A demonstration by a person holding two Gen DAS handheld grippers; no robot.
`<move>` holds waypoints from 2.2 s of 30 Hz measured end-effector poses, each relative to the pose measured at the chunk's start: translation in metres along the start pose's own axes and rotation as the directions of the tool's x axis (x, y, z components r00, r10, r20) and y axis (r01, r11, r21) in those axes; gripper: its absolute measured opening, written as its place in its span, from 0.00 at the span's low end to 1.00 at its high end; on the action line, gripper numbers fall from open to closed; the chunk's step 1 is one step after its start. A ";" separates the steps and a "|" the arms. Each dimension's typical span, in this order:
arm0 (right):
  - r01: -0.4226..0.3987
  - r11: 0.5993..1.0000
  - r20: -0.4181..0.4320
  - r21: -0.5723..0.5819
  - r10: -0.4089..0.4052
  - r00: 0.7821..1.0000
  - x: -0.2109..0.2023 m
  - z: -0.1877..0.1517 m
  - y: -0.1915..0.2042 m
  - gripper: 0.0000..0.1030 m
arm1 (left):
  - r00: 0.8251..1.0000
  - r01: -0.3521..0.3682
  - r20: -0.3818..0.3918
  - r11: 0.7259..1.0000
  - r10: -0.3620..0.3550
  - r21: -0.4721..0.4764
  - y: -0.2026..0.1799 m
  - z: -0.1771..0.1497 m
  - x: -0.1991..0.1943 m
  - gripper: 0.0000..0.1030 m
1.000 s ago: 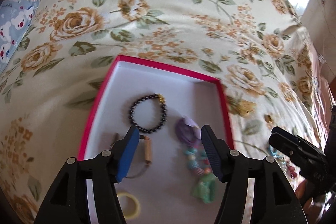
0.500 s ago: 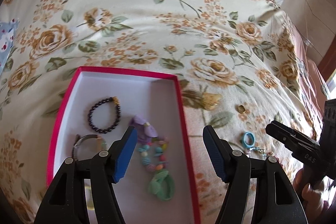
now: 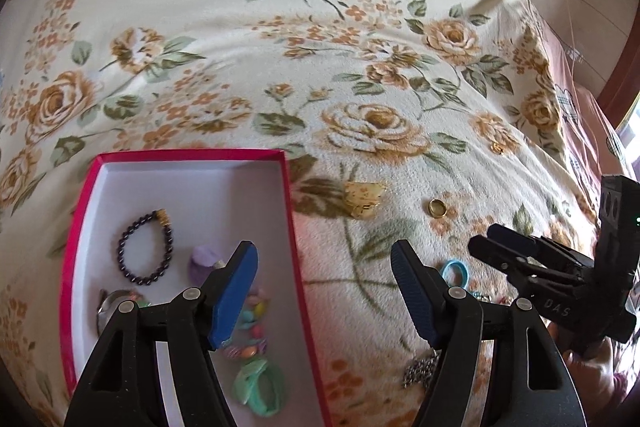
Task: Organize jewelry
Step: 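Move both open grippers out of the box toward the remaining jewelry, then grasp the yellow claw clip with the left gripper while the right gripper grasps the gold ring, then carry the claw clip and gold ring into the red box and open both grippers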
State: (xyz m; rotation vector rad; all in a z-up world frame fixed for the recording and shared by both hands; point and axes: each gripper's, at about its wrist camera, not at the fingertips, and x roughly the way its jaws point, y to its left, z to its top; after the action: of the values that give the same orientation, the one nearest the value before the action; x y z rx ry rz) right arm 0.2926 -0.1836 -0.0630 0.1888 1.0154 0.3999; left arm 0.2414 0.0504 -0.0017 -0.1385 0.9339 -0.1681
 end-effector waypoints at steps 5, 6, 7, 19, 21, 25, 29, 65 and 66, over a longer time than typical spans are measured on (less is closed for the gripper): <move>0.012 1.000 -0.032 -0.018 -0.013 0.999 0.020 0.005 -0.003 0.51 | 1.000 -0.004 -0.030 1.000 0.005 0.026 -0.012 0.015 0.030 0.67; 0.021 1.000 -0.041 -0.022 -0.022 0.999 0.025 0.007 -0.004 0.51 | 0.999 -0.006 -0.034 1.000 0.007 0.030 -0.014 0.017 0.035 0.67; 0.031 0.999 -0.048 -0.027 -0.033 0.998 0.029 0.009 -0.005 0.51 | 0.999 -0.009 -0.040 0.999 0.010 0.035 -0.016 0.022 0.043 0.67; 0.060 0.997 -0.105 -0.055 -0.066 0.992 0.062 0.025 -0.016 0.40 | 0.992 -0.027 -0.123 0.997 0.037 0.078 -0.035 0.046 0.121 0.67; 0.070 0.996 -0.105 -0.054 -0.076 0.992 0.064 0.024 -0.018 0.32 | 0.990 -0.030 -0.134 0.996 0.041 0.084 -0.037 0.047 0.130 0.67; 0.066 0.997 -0.099 -0.029 -0.068 0.993 0.063 0.024 -0.024 0.23 | 0.986 -0.045 -0.155 0.994 0.060 0.105 -0.043 0.051 0.149 0.63; 0.071 0.997 -0.084 -0.036 -0.074 0.994 0.059 0.024 -0.022 0.22 | 0.982 -0.022 -0.184 0.994 0.041 0.105 -0.046 0.050 0.161 0.30; -0.087 0.995 0.004 -0.050 0.087 0.996 -0.018 -0.011 0.044 0.22 | 0.999 0.037 0.041 0.999 -0.036 -0.016 0.007 -0.025 -0.031 0.22; -0.090 0.995 0.003 -0.053 0.091 0.996 -0.019 -0.013 0.047 0.22 | 0.998 0.037 0.043 0.999 -0.036 -0.019 0.008 -0.027 -0.034 0.22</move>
State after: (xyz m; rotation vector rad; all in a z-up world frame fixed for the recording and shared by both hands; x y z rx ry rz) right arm 0.2618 -0.1491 -0.0385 0.1892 0.9919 0.5077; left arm 0.2003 0.0637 0.0079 -0.1772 0.8910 -0.1893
